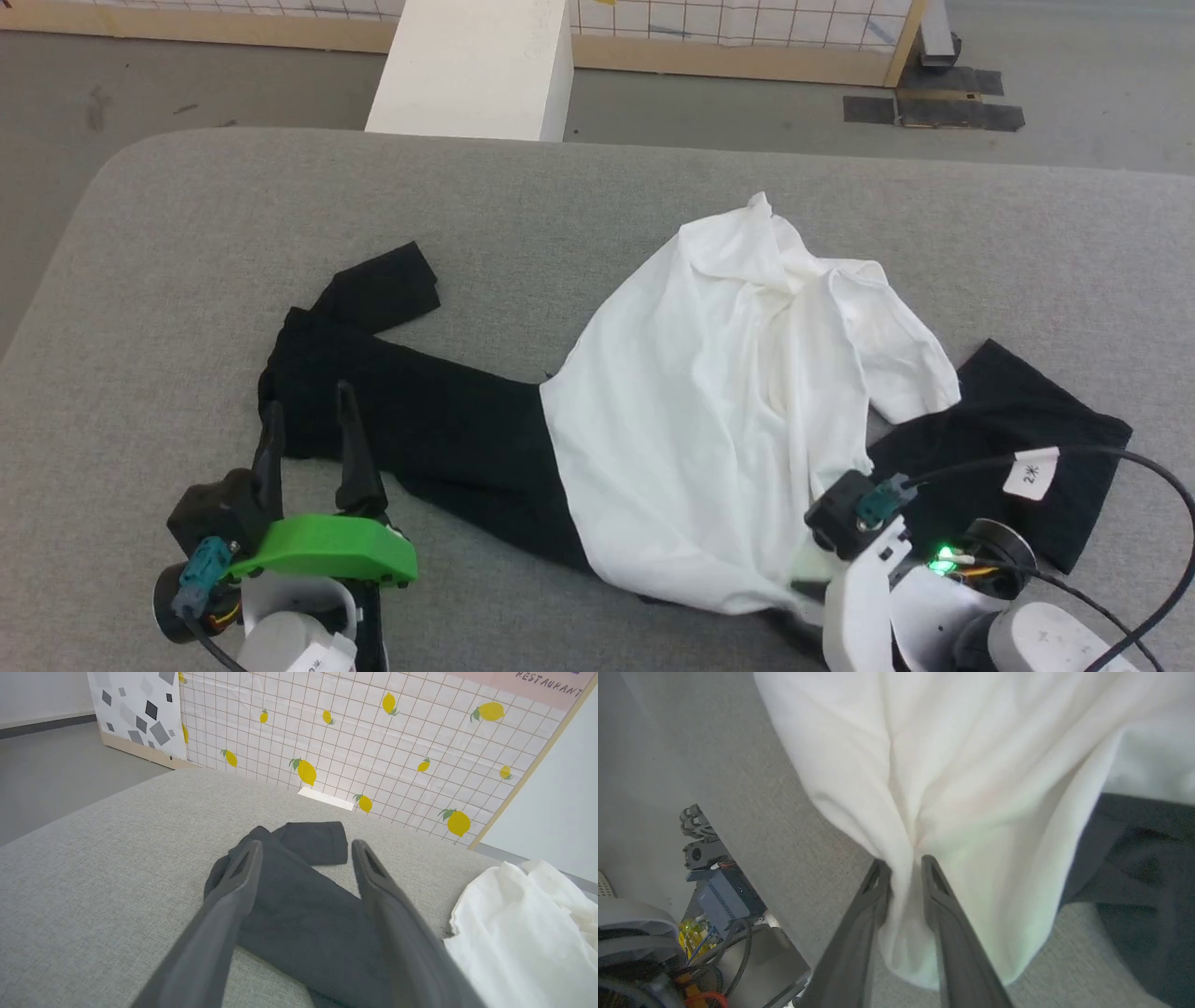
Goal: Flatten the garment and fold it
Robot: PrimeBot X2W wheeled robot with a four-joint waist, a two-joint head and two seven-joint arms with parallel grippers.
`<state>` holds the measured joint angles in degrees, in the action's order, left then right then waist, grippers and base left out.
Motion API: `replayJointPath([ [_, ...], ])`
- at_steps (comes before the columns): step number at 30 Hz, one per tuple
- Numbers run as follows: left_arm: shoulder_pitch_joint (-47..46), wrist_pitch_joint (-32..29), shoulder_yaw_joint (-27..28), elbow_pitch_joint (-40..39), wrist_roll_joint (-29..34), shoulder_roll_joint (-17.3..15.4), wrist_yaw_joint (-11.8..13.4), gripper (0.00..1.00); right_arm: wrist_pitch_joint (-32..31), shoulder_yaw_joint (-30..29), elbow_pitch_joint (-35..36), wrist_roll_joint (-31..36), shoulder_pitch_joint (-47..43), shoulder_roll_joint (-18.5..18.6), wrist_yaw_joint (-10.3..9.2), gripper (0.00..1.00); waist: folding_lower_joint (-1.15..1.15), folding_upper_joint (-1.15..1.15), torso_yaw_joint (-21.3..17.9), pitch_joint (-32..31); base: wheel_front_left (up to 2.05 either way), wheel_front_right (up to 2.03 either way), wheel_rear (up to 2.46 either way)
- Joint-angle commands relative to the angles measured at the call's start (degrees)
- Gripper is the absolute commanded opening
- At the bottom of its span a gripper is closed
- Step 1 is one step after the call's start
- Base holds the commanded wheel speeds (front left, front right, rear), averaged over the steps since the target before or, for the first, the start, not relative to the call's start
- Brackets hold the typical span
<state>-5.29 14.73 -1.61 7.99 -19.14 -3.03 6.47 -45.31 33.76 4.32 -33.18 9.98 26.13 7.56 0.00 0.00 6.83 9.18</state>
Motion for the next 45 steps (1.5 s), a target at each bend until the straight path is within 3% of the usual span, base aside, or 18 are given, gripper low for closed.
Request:
replayJointPath([
  [1,0.6,0.3,-0.2,0.3,0.2,0.1,-0.5,1.0,1.9,-1.3,-0.5,1.4,-1.1,-1.7,-0.08,1.0,0.0,0.0,0.3,0.0,0.0,0.0,0.0],
  [7,0.7,0.3,-0.9,1.0,0.3,0.1,-0.8,1.0,8.5,-8.6,2.9,-0.1,-1.6,-8.2,-0.08,1.0,0.0,0.0,1.4,-0.8,0.0,0.0,0.0],
  [12,0.4,0.3,-1.7,1.0,0.1,0.1,-0.9,1.0,15.3,-14.4,1.2,6.7,1.5,-10.8,-0.08,1.0,0.0,0.0,2.8,-0.7,0.0,0.0,0.0],
  [20,-1.3,0.3,-3.1,-0.3,-0.7,0.1,-0.7,1.0,27.4,-18.4,-15.5,20.9,10.3,-17.4,-0.08,1.0,0.0,0.0,5.5,2.5,0.0,0.0,0.0],
  [24,-2.3,0.3,-3.9,-1.1,-1.5,0.1,-0.2,1.0,26.7,-18.2,-24.4,24.3,15.2,-19.5,-0.08,1.0,0.0,0.0,7.0,4.9,0.0,0.0,0.0],
  [27,-3.0,0.3,-4.4,-1.5,-2.1,0.1,0.1,1.0,22.3,-16.4,-30.2,25.3,18.3,-19.6,-0.08,1.0,0.0,0.0,8.0,6.4,0.0,0.0,0.0],
  [28,-3.2,0.3,-4.7,-1.6,-2.4,0.1,0.2,1.0,19.2,-15.8,-32.4,25.6,19.3,-19.2,-0.08,0.86,0.0,0.0,8.4,6.8,0.0,0.0,0.0],
  [29,-3.7,0.3,-5.5,-1.7,-3.0,0.1,0.5,1.0,12.1,-13.0,-35.7,25.9,21.6,-17.0,-0.08,0.0,0.0,0.0,9.4,7.7,0.0,0.0,0.0],
  [33,-4.2,0.3,-6.2,-2.1,-3.6,0.1,1.0,1.0,10.4,-12.2,-34.2,24.8,25.5,-13.6,-0.08,0.0,0.0,0.0,10.3,8.7,0.0,0.0,0.0],
  [37,-4.7,0.3,-6.7,-2.5,-4.0,0.1,1.1,1.0,11.9,-15.3,-32.2,25.9,30.4,-10.4,-0.08,0.0,0.0,0.0,11.1,9.9,0.0,0.0,0.0],
  [45,-7.0,0.3,-8.4,-3.1,-5.0,0.1,1.2,1.0,18.9,-30.6,-36.3,35.7,40.8,-10.6,-0.08,0.0,0.0,0.0,13.1,13.7,0.0,0.0,0.0],
])
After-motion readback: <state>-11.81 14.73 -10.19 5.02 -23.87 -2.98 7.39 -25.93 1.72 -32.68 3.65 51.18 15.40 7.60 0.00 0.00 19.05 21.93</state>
